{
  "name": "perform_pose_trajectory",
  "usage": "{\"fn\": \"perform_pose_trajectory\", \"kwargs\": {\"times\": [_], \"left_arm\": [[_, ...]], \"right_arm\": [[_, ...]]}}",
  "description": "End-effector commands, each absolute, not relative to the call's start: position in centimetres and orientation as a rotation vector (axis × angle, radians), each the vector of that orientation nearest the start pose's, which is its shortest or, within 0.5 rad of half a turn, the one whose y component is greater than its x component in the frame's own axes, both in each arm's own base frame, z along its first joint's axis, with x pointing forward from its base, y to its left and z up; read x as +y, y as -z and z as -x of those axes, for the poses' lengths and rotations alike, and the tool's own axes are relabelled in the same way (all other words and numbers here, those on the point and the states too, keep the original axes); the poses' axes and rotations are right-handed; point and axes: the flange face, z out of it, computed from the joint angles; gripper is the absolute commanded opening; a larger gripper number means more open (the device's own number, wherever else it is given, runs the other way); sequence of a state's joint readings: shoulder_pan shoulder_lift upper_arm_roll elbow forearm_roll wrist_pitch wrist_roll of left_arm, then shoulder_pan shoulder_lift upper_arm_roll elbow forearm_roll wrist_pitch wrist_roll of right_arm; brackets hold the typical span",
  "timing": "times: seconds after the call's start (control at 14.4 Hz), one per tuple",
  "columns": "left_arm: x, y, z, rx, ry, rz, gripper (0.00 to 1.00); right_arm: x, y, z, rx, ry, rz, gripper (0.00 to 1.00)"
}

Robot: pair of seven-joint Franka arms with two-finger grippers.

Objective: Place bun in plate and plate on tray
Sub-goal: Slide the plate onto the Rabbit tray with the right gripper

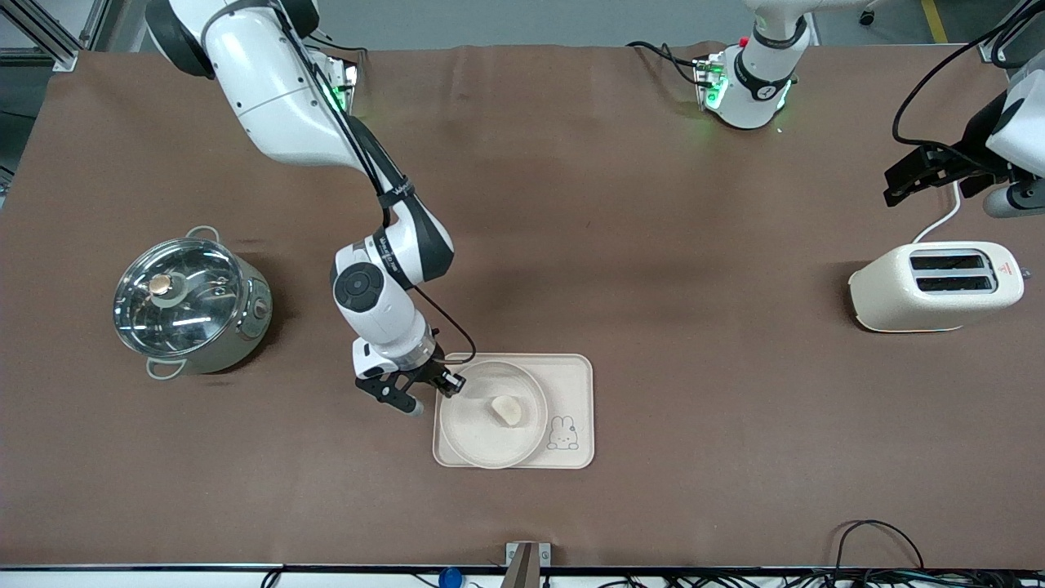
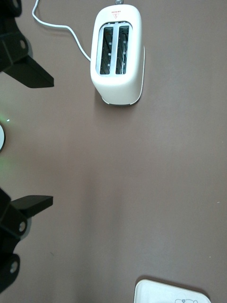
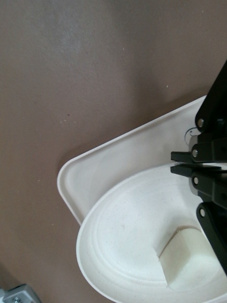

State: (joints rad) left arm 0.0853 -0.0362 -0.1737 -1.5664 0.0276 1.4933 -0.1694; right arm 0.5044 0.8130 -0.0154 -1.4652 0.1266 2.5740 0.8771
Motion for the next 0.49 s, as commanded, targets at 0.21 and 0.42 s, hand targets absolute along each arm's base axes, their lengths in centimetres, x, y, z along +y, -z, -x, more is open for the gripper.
{"fn": "perform_pose_trajectory", "kwargs": {"times": [0.21, 0.42], "left_arm": [[-4.89, -63.85, -53.33, -0.092, -0.056, 3.123, 1.0], [-4.72, -63.91, -53.33, -0.097, -0.056, 3.123, 1.0]], "right_arm": [[37.07, -21.79, -65.5, 0.698, 0.239, 2.787, 0.13], [37.39, -22.1, -65.43, 0.693, 0.252, 2.775, 0.76]]}}
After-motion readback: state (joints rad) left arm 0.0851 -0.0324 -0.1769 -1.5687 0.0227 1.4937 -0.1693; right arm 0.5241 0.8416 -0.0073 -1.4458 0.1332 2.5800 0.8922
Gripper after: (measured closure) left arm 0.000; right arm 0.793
